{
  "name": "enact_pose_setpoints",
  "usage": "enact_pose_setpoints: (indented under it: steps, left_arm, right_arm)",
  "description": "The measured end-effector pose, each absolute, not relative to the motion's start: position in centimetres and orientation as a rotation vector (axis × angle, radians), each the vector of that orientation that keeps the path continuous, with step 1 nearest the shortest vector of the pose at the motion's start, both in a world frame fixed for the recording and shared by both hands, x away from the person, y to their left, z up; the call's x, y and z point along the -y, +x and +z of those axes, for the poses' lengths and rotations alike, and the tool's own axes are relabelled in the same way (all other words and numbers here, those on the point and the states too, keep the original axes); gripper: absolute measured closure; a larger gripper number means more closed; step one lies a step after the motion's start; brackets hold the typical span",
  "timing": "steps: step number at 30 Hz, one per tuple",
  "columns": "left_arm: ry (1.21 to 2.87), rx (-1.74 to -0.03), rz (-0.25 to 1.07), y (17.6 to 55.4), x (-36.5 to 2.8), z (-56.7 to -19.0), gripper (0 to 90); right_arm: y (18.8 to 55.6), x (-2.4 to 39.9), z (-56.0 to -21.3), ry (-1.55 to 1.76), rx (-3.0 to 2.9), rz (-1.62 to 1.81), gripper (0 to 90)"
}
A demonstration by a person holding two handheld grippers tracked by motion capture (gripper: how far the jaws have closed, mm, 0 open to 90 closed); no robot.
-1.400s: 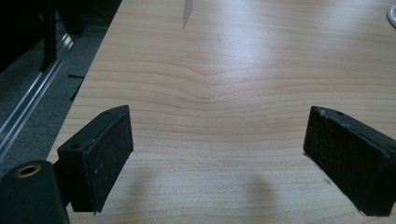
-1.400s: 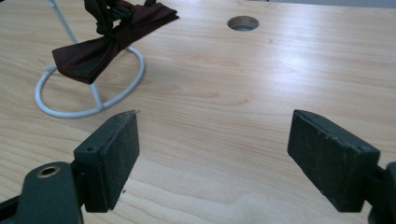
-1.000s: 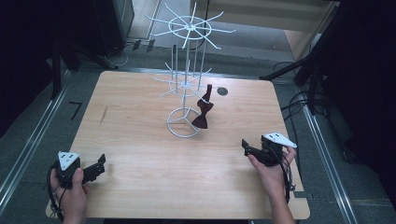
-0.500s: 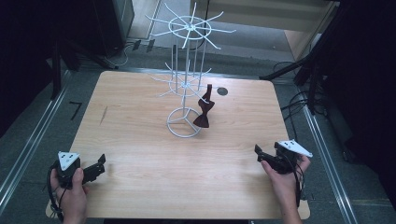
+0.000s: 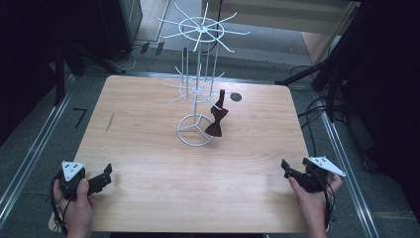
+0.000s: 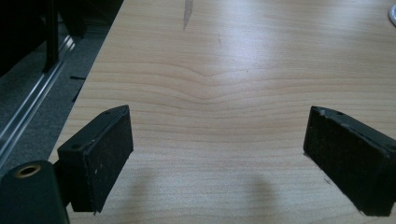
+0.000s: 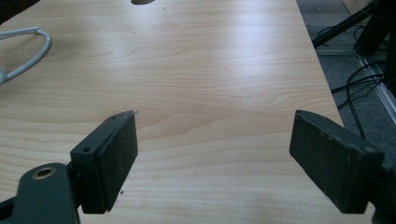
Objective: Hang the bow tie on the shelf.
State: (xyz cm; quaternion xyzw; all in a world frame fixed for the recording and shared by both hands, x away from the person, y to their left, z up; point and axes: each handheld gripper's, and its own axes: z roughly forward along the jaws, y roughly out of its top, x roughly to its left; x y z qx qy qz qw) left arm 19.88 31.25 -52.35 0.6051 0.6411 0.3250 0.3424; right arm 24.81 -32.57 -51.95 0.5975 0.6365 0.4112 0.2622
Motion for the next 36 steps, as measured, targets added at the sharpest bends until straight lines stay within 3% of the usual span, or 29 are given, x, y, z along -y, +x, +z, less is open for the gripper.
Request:
enact_pose_setpoints:
  steps: [17, 36]
  left_arm:
    - [1.576, -1.665, 0.844, 19.9, -31.2, -52.4, 9.0]
    - [1.579, -1.669, 0.845, 19.9, -31.2, -52.4, 9.0]
  right_arm:
    - [21.9, 35.5, -53.2, 1.674, -1.672, 1.127, 9.1]
    - [19.2, 37.2, -55.2, 1.748, -1.589, 1.117, 12.9]
